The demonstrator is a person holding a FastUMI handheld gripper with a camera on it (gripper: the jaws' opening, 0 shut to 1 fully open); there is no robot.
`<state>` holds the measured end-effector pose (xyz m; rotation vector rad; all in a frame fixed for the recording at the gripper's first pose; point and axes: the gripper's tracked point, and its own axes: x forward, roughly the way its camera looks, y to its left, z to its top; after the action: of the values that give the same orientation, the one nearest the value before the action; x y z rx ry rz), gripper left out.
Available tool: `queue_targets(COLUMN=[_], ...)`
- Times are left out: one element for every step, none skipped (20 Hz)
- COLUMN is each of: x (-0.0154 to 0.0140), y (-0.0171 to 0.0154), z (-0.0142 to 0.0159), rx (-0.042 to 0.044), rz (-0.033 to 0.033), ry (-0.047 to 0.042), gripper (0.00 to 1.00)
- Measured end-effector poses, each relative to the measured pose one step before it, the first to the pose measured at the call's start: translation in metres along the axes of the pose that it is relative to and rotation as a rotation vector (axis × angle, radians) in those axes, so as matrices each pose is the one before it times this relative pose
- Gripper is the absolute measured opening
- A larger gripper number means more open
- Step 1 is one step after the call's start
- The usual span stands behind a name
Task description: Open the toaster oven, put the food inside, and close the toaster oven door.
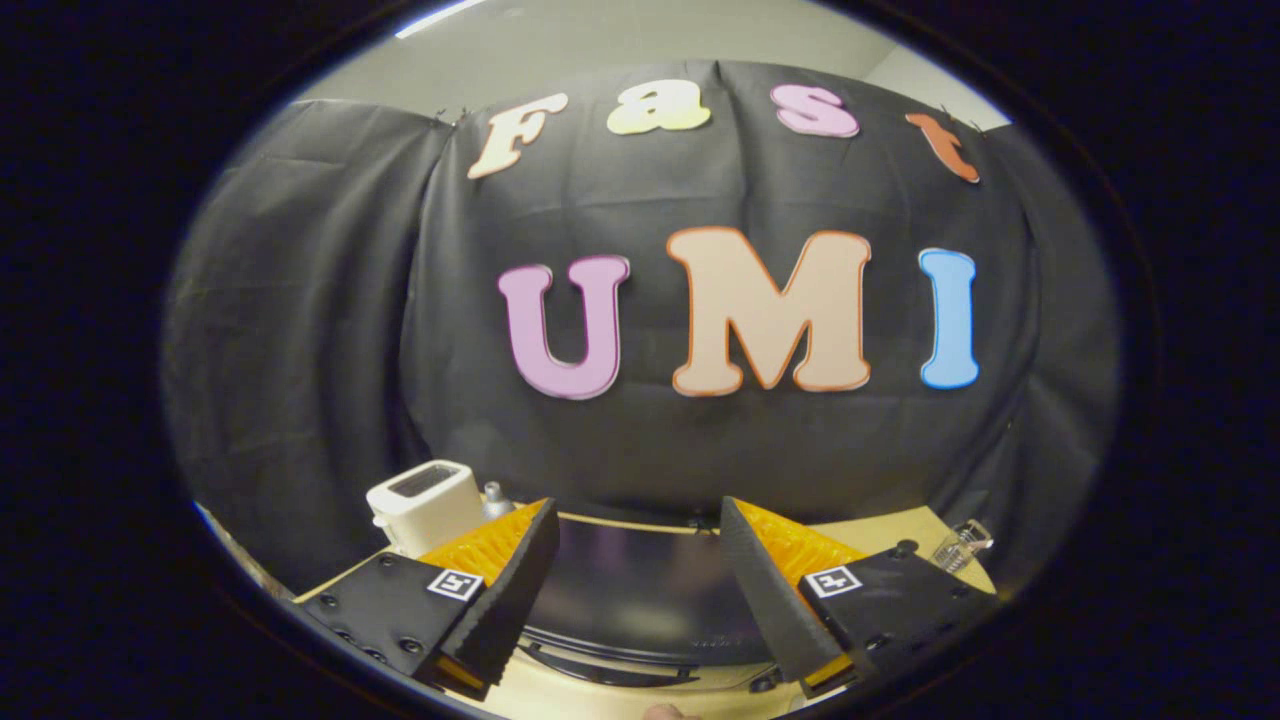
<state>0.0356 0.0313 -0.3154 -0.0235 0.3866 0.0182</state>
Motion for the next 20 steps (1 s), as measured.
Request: queue_targets(x=[0.00330, 0.00442, 0.00445, 0.00311, 0.00253, 0.00224, 0.00075, -0.00127, -0.00392, -0.00230, -0.00804, -0.00268, -0.00534, -0.00551, -0.00355, -0.00401, -0.00536, -0.00488, -0.00422, -0.00426], y=[0.00030, -0.00027, -0.00233, -0.00121, 0.00046, 0.00051, 0.00064, 0.00137, 0.00179, -0.00096, 0.00028, 0.00020, 0.00213, 0.00172, -0.00072, -0.00048, 0.00234, -0.00057, 0.00133, 0.00227], z=[-0.02162, -0.01818, -0.01646, -0.01167, -0.01146, -0.00941, -0.01016, -0.00990, -0.00285, -0.00176, -0.00262, -0.00212, -0.00310, -0.00384, -0.00236, -0.00499, -0.00657, -0.00381, -0.00661, -0.00228], rx=[0.00030, 0.00266, -0.00818, -0.01209, -0.01166, -0.00720, -0.00313, 0.00190, 0.02287, 0.01846, 0.00760, -0.00425, -0.02136, 0.00077, 0.00462, 0.01573, 0.04056, 0.02293, -0.00797, -0.02208], rz=[-0.00180, -0.00548, -0.00988, -0.00735, -0.00136, 0.00331, 0.00273, 0.00679, 0.01210, -0.00204, 0.00763, 0.00174, 0.00561, 0.00955, 0.00430, 0.00970, 0.00848, 0.00218, 0.00389, 0.00208], ry=[0.03985, 0.03194, 0.02955, 0.02572, 0.02421, 0.01748, 0.01961, 0.02236, -0.01295, 0.01138, -0.00216, -0.00308, -0.00634, 0.00183, -0.00114, 0.02673, 0.01699, 0.00307, 0.00501, 0.00022], gripper=[1.00, 1.00, 1.00, 1.00, 1.00, 1.00, 1.00, 1.00, 1.00, 1.00, 1.00, 1.00, 1.00, 1.00, 1.00, 1.00, 1.00, 0.99, 0.99, 0.99])
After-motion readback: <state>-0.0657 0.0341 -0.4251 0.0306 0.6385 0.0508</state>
